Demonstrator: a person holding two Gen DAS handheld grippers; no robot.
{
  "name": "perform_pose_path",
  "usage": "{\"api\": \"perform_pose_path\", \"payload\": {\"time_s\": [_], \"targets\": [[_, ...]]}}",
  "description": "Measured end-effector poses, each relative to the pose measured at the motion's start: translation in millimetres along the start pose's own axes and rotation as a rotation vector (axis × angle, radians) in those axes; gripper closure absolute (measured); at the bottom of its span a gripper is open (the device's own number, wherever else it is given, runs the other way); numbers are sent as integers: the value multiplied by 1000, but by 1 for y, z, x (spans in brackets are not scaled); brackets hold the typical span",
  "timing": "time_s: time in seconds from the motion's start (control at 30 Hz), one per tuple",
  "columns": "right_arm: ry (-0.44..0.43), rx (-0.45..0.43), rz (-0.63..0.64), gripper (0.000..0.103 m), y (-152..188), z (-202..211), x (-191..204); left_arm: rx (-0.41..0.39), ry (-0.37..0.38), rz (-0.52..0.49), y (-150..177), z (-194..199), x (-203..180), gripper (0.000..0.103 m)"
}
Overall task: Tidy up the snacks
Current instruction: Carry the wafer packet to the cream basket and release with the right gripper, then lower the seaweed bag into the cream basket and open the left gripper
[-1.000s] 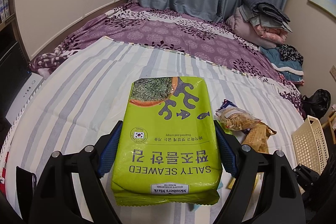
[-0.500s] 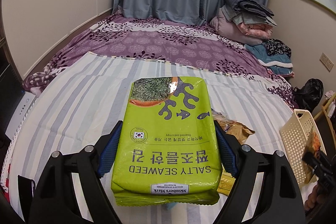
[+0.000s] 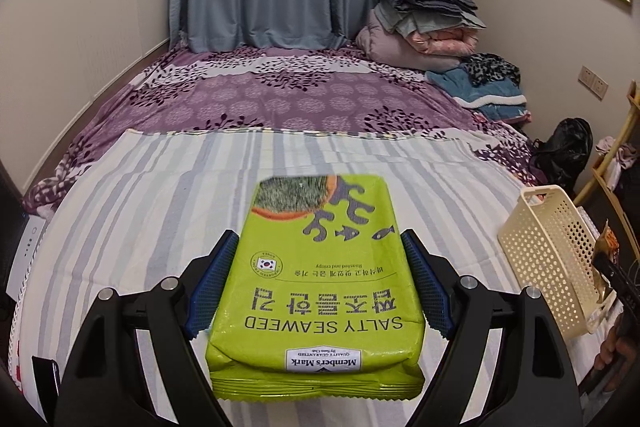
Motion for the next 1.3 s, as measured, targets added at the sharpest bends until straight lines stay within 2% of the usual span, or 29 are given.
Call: {"api": "perform_pose_path", "payload": {"time_s": [0.27,0.3,0.33,0.37,0.4,0.77,0.93,1.0,1.17,1.3], "targets": [[189,23,-85,52,13,12,-56,22,64,-70,3,-8,-55,21],[199,22,-101,48,15,15,-64,25,73,-77,3,-9,-61,21],[201,15,-117,42,15,17,-68,28,82,-88,3,-11,-68,21],[205,2,-134,28,16,19,-73,30,88,-100,3,-12,-75,21],[211,-11,-146,24,16,22,-77,32,94,-112,4,-12,-83,21],[252,-67,-116,24,24,40,-87,53,192,-222,12,-15,-161,21],[270,-78,-97,19,27,44,-87,65,255,-285,16,-18,-206,21],[281,-78,-96,10,29,46,-88,72,285,-310,18,-19,-225,21],[292,-81,-104,5,33,49,-91,79,360,-379,25,-23,-275,21],[295,-74,-97,5,36,49,-92,95,408,-420,33,-31,-310,21]]}}
Point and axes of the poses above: each gripper's, at about its wrist camera, not at the fingertips, and z roughly against the way its jaws point, x to its left, y to its underside, the point moved 1 cm from there along -z, roughly the way its jaws point, and after that the axes turned 4 degrees about z, right-handed, at the moved point
